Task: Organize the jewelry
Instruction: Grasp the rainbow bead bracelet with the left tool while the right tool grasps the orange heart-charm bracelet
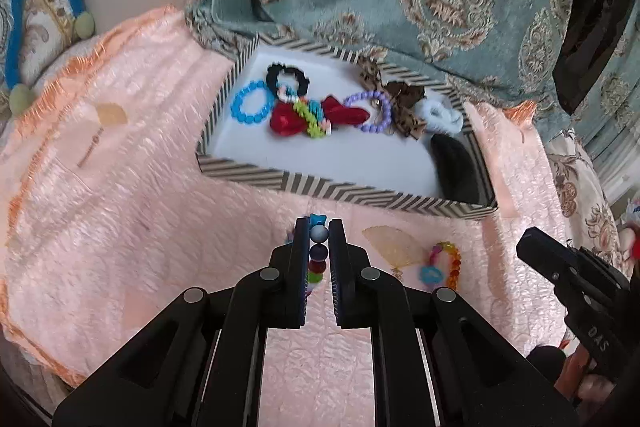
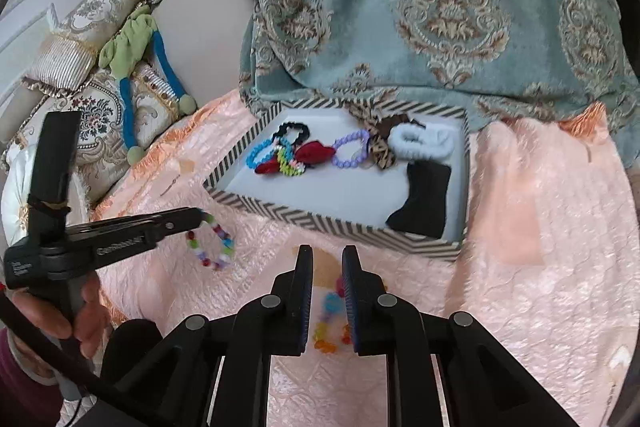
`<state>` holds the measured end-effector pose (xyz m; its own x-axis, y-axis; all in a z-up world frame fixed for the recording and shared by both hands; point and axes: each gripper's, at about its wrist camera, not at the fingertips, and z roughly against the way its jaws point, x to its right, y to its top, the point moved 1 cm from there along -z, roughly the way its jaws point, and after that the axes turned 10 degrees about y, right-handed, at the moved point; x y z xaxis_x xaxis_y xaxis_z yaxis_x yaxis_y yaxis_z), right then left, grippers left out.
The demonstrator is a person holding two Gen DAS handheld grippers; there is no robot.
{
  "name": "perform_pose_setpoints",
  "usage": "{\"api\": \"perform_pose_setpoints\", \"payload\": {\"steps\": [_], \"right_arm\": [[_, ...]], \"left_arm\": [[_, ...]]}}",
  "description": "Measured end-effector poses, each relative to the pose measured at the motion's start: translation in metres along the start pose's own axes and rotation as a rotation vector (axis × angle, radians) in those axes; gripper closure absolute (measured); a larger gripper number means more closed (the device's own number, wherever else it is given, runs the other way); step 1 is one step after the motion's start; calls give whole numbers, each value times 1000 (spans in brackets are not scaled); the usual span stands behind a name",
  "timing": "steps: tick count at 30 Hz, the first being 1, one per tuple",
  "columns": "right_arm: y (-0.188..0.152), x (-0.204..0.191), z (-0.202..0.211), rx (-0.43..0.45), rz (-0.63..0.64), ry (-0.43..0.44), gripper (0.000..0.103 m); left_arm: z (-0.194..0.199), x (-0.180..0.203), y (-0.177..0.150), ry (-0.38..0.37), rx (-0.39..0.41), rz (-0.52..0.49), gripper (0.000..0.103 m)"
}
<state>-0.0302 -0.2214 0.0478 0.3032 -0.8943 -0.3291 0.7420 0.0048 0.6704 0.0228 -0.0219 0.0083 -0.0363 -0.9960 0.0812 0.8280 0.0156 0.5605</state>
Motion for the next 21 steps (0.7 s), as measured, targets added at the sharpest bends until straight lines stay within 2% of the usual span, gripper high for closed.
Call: {"api": "perform_pose_setpoints", "payload": {"steps": [2, 5, 9, 12, 17, 19, 20, 21], "right_arm": [[-1, 4, 3, 0, -16, 1, 89], [-8, 12, -6, -67, -55, 15, 89], [-25, 25, -27, -146, -75, -35, 74], [-36, 35, -46, -194, -104, -57, 73], [-48, 44, -73, -211, -126, -62, 73], [-50, 42, -73, -184, -91, -93, 82], [-49, 43, -72, -185, -88, -100, 92], [-47, 45, -67, -178, -98, -93, 95]], "left_arm": [[5, -1, 1, 4, 14, -2, 95], [8, -4, -2, 1, 14, 4, 95], [8, -4, -5, -5, 6, 6, 95], [8, -2, -7, -10, 3, 3, 95], [11, 4, -6, -10, 7, -6, 95], [12, 4, -6, -9, 7, -9, 95], [12, 4, -5, -8, 7, -11, 95], [12, 4, -5, -7, 7, -12, 95]]}}
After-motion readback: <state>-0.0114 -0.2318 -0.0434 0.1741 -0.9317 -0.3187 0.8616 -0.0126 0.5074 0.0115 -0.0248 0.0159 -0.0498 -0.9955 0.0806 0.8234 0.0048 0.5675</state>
